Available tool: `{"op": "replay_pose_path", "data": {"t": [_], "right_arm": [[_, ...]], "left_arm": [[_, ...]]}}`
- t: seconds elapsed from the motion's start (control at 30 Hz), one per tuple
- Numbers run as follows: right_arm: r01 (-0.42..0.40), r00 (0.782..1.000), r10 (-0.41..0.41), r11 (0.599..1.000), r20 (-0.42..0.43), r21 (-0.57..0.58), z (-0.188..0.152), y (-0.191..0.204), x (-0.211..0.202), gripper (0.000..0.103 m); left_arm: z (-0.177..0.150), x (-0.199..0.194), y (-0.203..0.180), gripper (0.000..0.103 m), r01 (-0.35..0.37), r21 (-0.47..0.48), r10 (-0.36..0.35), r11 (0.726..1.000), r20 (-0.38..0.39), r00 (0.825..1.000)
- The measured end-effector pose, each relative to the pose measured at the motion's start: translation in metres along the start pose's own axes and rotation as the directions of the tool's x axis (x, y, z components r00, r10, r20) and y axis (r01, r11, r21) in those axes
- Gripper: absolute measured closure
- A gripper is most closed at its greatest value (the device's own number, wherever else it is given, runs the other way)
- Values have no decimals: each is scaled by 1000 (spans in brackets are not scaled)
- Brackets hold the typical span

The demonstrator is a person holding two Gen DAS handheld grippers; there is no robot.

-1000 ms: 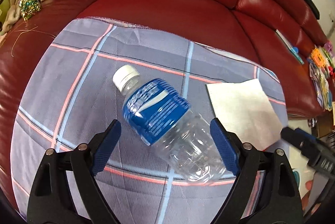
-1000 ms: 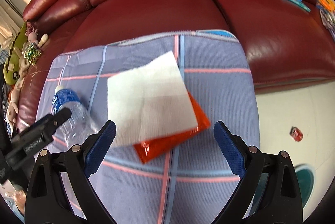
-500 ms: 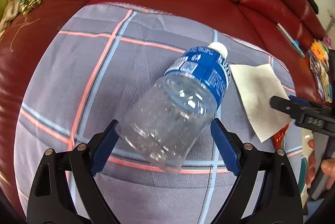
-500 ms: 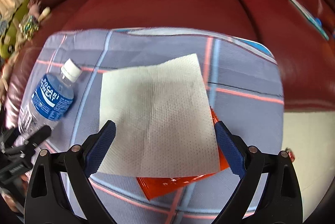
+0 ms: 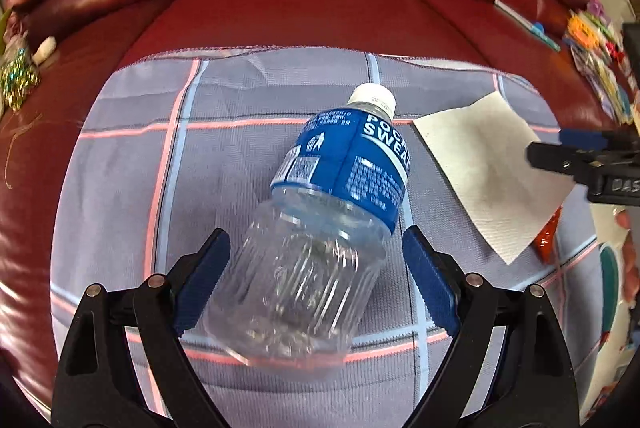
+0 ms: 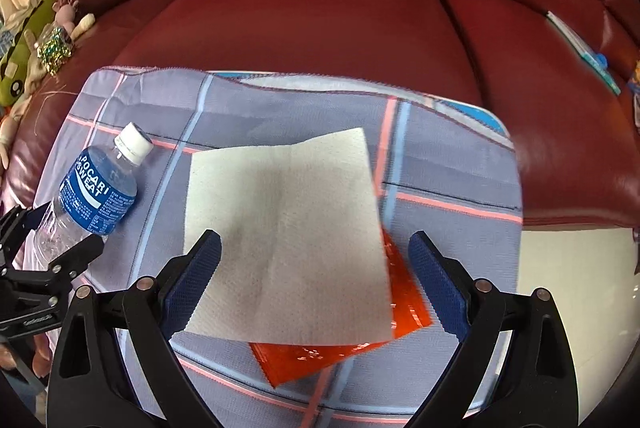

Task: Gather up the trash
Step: 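Grasp the blue-labelled Pocari Sweat bottle around its body with the left gripper, then pinch the white tissue with the right gripper and lift it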

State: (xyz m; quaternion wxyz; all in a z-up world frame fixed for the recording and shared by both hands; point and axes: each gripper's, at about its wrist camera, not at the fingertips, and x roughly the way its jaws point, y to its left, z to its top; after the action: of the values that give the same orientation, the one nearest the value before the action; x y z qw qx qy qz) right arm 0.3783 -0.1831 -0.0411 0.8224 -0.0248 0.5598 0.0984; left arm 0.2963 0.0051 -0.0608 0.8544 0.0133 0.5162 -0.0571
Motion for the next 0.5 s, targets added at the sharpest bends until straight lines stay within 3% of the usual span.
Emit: {"op": "replay_pose_path", "data": {"t": [0.13,0.2,0.5], "right_arm": [[-10,1000,11,1000,-4,10,-4,-4,-3,8],[-4,1000,4,1000,3,5,-4,-2,-2,8],[-1,1000,1,1000,20,-26,3,14,3,8]], "left_arm": [[7,1,-5,19,4,46,-5,999,9,1000],[9,3,-9,35,12,64,-12,998,6,1000],[-6,-7,-4,37,52,17,-53,998,20,998]]}}
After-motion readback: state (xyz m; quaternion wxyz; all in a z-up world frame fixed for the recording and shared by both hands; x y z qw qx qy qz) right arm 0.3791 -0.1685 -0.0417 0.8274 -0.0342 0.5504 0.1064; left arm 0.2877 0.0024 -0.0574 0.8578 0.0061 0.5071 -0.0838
